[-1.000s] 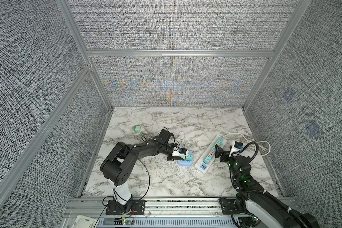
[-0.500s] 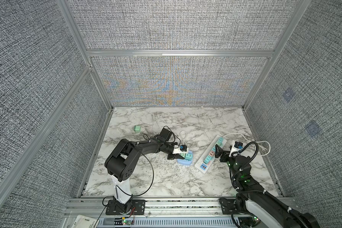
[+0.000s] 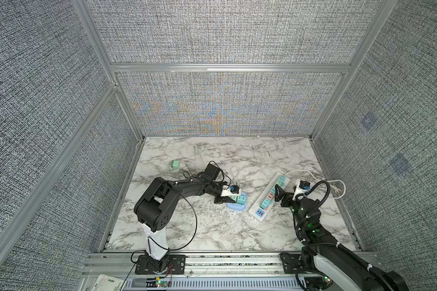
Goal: Insert plugs into power strip
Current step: Insert the plug into the socket, then move the socket to the center of the table.
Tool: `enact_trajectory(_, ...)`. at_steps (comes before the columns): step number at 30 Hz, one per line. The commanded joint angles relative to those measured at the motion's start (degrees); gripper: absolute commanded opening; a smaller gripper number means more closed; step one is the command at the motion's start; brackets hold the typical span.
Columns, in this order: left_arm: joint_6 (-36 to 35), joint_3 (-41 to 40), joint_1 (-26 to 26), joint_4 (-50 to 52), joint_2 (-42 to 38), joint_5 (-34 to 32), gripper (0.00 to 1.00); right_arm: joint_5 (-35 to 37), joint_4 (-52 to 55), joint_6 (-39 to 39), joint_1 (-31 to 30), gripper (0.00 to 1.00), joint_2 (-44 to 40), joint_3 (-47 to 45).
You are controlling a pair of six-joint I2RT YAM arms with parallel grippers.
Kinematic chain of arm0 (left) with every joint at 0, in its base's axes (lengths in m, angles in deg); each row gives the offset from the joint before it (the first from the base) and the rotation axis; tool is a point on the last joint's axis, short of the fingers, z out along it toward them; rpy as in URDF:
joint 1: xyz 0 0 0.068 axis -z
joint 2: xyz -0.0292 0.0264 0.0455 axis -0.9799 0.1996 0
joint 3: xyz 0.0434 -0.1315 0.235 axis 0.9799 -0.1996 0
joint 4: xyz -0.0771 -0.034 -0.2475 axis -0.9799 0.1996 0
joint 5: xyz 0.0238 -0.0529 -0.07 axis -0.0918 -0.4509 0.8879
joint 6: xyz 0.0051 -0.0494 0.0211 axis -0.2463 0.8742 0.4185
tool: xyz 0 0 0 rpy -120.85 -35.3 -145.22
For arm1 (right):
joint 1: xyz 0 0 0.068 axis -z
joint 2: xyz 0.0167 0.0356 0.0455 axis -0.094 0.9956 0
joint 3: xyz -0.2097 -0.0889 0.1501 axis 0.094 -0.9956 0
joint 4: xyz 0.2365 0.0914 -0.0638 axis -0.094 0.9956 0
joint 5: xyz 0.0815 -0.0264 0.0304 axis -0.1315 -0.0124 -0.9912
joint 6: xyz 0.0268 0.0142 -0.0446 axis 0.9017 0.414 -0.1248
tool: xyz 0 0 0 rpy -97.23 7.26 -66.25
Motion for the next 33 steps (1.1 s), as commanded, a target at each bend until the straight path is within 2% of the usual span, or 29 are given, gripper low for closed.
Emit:
enact_trajectory(1, 1.55, -1.57, -0.12, -0.03, -2.42, -1.62, 0.99, 0.02, -0.76, 0.51, -0.08, 1.00, -0.02, 0.11)
enact_trajectory(7, 7.98, -8.52, -0.08, -9.81, -13.31, -0.35, 0.99, 0.02, -0.83, 0.44, -0.10, 0.99, 0.06, 0.14)
enact_trajectory(11, 17.75, -19.34, -0.11, -26.94, -26.76, -5.11, 0.99, 0.02, -0.91, 0.43, -0.05, 1.00, 0.45, 0.28)
enact_trajectory(13, 23.72, -25.78, -0.14, -37.50, -34.16, -9.98, 0.99, 0.02, -0.90, 0.51, -0.07, 0.99, 0.83, 0.47)
enact_trajectory(14, 30.92, -29.09, -0.15, -43.99, -38.04, -14.54, 0.99, -0.06, -0.92, 0.35, -0.09, 0.99, 1.10, 0.52)
enact_trajectory(17, 44.32, -37.54, -0.26, -59.64, -44.80, -32.19, 0.99, -0.07, -1.13, 0.41, -0.09, 0.99, 2.12, 1.04)
enact_trajectory(18, 46.29, -38.35, -0.45, -60.65, -45.97, -37.11, 0.99, -0.15, -1.08, 0.34, -0.10, 0.99, 2.50, 1.23)
enact_trajectory(21, 46.68, -35.54, -1.23, -52.61, -45.98, -41.83, 0.99, -0.57, -1.01, 0.15, -0.17, 0.99, 3.37, 1.67)
enact_trajectory(25, 50.11, -25.57, -2.54, -37.24, -38.81, -41.84, 0.99, -0.59, -1.04, 0.10, -0.25, 0.99, 3.50, 1.77)
enact_trajectory(27, 52.06, -21.29, -2.87, -32.64, -34.52, -46.89, 0.99, -0.51, -1.12, 0.08, -0.34, 0.99, 3.22, 1.55)
enact_trajectory(29, 58.80, -22.55, -3.24, -36.85, -32.34, -58.88, 0.99, -0.25, -1.12, 0.12, -0.34, 0.99, 2.87, 1.31)
enact_trajectory(30, 61.33, -23.76, -4.13, -39.09, -31.96, -60.65, 1.00, -0.25, -1.11, 0.10, -0.38, 0.99, 2.87, 1.34)
enact_trajectory(33, 64.98, -24.73, -8.59, -39.93, -30.70, -56.06, 0.99, -0.50, -1.31, 0.01, -0.42, 0.99, 3.37, 1.51)
